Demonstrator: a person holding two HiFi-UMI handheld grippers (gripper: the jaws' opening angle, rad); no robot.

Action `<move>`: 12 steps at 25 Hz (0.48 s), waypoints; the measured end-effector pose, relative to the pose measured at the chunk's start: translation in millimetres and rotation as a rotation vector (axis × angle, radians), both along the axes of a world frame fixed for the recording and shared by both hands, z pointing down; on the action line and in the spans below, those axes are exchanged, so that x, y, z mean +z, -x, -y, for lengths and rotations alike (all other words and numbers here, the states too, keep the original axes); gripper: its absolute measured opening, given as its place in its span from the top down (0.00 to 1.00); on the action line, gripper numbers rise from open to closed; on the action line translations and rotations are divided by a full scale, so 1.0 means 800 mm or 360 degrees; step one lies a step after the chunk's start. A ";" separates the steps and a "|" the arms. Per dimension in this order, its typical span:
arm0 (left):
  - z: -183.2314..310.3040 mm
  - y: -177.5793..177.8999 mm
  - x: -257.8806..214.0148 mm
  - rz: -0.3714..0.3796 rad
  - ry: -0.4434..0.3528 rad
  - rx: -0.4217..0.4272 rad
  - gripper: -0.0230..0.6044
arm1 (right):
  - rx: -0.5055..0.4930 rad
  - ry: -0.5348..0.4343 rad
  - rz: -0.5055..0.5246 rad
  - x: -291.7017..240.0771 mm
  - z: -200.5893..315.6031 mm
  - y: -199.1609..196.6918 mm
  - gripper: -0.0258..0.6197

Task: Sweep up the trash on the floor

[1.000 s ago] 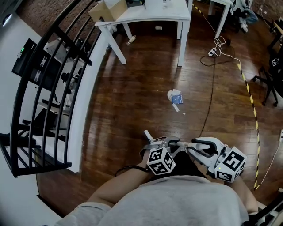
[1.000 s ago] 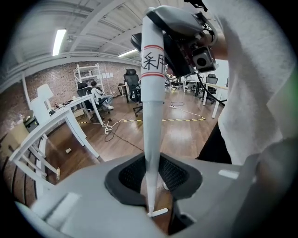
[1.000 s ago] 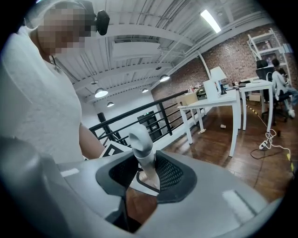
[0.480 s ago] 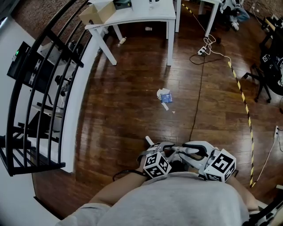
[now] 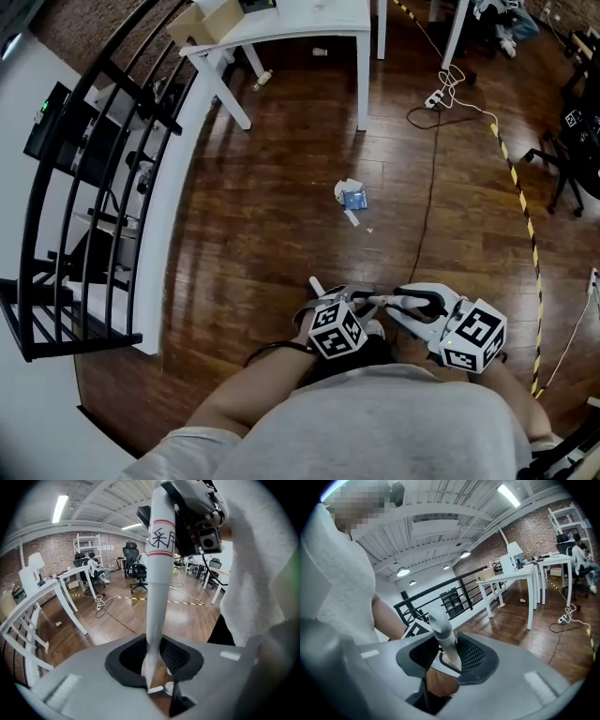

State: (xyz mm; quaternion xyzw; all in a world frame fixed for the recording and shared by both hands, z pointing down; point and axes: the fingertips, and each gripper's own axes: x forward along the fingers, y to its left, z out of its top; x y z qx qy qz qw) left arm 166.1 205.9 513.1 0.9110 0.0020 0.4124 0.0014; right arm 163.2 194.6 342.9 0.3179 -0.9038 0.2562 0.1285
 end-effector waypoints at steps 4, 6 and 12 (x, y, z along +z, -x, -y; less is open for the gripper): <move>0.012 -0.001 0.004 0.0006 0.0016 0.0002 0.83 | 0.0005 -0.0004 0.0010 0.004 0.013 0.000 0.77; 0.015 0.000 0.004 0.0009 0.0031 0.0007 0.83 | 0.0007 -0.0002 0.0001 0.004 0.016 0.002 0.77; 0.023 0.005 0.003 0.0015 0.0081 0.0010 0.83 | 0.0032 -0.0003 0.0007 0.002 0.027 0.009 0.77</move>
